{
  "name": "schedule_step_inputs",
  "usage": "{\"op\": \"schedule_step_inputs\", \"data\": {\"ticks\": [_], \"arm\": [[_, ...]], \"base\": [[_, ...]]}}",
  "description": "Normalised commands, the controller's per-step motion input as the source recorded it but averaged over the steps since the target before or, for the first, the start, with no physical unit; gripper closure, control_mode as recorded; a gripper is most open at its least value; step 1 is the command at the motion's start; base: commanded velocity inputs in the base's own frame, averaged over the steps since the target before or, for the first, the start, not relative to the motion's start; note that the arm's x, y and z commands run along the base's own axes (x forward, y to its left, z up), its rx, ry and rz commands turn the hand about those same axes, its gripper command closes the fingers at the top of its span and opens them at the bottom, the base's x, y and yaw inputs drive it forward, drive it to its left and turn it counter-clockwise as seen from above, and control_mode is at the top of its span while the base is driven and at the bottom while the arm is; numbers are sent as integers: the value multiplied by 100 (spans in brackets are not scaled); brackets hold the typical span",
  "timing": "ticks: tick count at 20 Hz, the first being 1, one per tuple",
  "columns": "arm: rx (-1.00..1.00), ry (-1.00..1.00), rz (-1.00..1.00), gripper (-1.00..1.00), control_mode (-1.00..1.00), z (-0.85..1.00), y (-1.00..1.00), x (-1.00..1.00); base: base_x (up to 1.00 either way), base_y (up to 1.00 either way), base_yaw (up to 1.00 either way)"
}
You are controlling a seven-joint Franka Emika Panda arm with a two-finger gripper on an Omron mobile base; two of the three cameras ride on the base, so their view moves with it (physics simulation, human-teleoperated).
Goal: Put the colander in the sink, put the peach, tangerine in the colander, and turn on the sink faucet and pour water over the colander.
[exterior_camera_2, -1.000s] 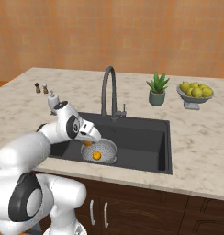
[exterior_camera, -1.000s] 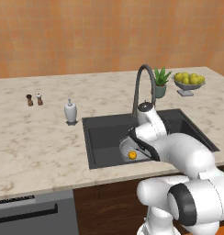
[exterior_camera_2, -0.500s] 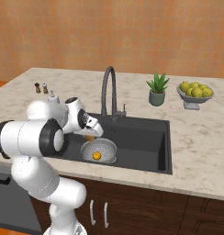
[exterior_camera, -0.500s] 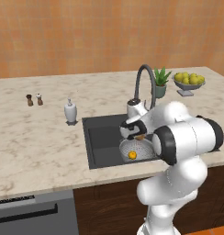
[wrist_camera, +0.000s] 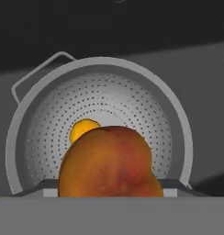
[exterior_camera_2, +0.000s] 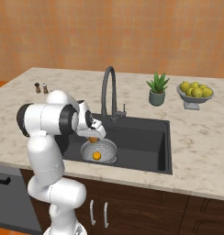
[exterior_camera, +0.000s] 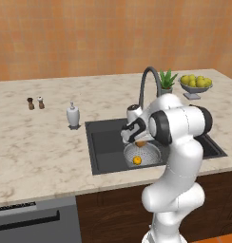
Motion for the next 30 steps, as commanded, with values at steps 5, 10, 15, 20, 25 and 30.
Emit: {"op": "schedule_step_inputs", "data": {"ticks": [5,10,15,20,25,30], "arm": [[0,0,0,100,-100,-42,-18,9],[0,1,0,100,-100,-30,-24,15],[3,3,0,100,-100,-30,-5,15],[2,10,0,100,-100,-35,0,22],[0,6,0,100,-100,-30,0,8],[0,5,0,100,-100,-22,-4,1]], "base": [[0,0,0],[0,0,0],[0,0,0],[0,0,0],[0,0,0],[0,0,0]]}}
